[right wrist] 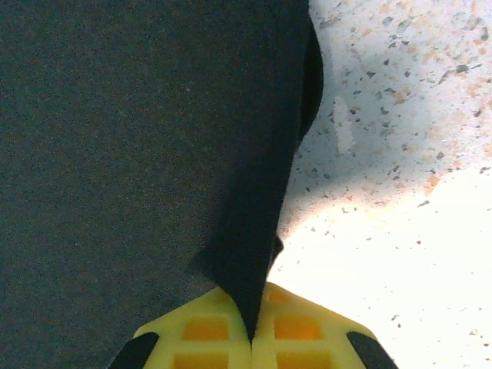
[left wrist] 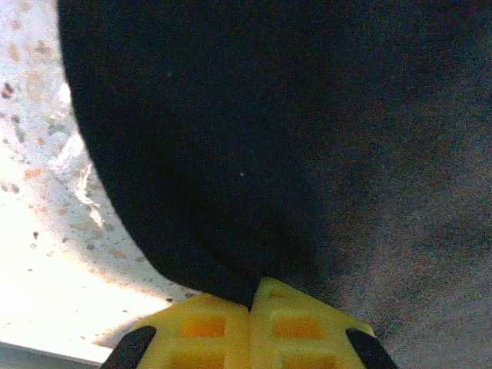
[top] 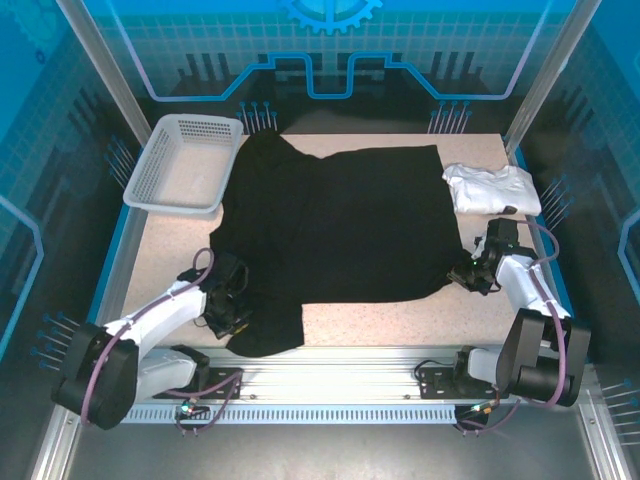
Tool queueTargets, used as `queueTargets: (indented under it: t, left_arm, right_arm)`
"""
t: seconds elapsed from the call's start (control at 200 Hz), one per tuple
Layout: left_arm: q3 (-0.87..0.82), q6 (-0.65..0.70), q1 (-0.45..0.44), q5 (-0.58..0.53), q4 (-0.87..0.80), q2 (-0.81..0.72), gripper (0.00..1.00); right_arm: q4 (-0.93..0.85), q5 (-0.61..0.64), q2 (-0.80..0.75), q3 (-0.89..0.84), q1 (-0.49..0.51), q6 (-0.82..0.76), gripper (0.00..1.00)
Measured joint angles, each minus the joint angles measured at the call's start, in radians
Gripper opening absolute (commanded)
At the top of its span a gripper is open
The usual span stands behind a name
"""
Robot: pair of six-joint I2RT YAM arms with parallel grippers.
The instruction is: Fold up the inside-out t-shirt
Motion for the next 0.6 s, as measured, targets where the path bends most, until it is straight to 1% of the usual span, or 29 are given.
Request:
queueTargets:
  t: [0.19,0.355,0.475,0.6]
  left_arm:
    - [-0.015,0.004,0.023,-0.004,0.006,-0.067,0.00]
    - [-0.006,0.019,0.067,-0.010,-0.023,-0.178,0.00]
    - [0.042,0.044,0.126,-0.005,-0.049,-0.224,0.00]
    - [0.137,0.099,0.207,0.013,-0.058,-0.225,0.00]
  right_arm:
    - [0.007,0.027,-0.034,-0.035,-0.016,0.000,0.01]
    - [0.007,0.042,-0.109,-0.039,-0.034,0.000,0.01]
    - [0.007,0.039,-0.167,-0.039,-0.037,0.000,0.02]
    - [0.007,0.034,-0.172,-0.037,-0.039,0.000,0.02]
